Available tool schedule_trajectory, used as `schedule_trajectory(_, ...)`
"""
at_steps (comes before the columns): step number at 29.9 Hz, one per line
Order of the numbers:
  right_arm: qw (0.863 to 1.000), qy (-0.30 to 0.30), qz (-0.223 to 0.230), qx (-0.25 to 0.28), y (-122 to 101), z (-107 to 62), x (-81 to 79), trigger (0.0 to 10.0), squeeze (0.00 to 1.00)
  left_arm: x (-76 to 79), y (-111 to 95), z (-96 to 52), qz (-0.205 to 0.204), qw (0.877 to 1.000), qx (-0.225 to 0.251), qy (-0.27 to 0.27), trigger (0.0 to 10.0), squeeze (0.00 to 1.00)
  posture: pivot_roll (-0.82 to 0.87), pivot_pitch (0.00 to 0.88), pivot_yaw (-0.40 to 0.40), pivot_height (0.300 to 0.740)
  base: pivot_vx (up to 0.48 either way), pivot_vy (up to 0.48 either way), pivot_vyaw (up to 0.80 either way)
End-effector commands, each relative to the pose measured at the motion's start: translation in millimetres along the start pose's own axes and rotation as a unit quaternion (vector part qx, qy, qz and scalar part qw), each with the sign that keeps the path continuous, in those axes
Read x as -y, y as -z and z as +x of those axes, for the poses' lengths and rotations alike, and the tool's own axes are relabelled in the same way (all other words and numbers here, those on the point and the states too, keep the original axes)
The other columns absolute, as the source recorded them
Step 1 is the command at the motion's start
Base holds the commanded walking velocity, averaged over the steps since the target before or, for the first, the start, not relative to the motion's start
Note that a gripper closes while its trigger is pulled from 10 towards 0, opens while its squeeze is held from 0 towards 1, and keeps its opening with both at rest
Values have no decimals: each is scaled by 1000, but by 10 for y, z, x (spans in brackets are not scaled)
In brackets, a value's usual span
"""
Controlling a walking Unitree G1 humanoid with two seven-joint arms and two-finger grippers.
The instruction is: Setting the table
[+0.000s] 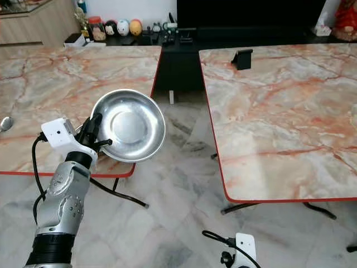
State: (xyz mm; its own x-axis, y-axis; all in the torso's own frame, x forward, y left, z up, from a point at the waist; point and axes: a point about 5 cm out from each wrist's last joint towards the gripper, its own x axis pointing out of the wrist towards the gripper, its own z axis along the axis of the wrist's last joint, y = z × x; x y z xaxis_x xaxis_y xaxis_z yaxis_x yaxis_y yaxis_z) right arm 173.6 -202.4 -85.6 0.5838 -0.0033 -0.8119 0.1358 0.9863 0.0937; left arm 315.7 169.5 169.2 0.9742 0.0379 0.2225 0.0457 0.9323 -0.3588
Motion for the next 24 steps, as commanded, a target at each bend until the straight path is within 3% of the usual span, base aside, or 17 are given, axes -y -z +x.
schedule_trajectory(1,1000,3,7,1,1,-2,11,10000,0,55,-120,32,2,999,30,12,10000,0,-70,0,44,740,0,-401,0)
schedule_trajectory(24,1000,5,10,3,-11,0,12,10000,0,116,-204,88,-4,999,50,21,10000,0,-69,0,42,740,0,-400,0)
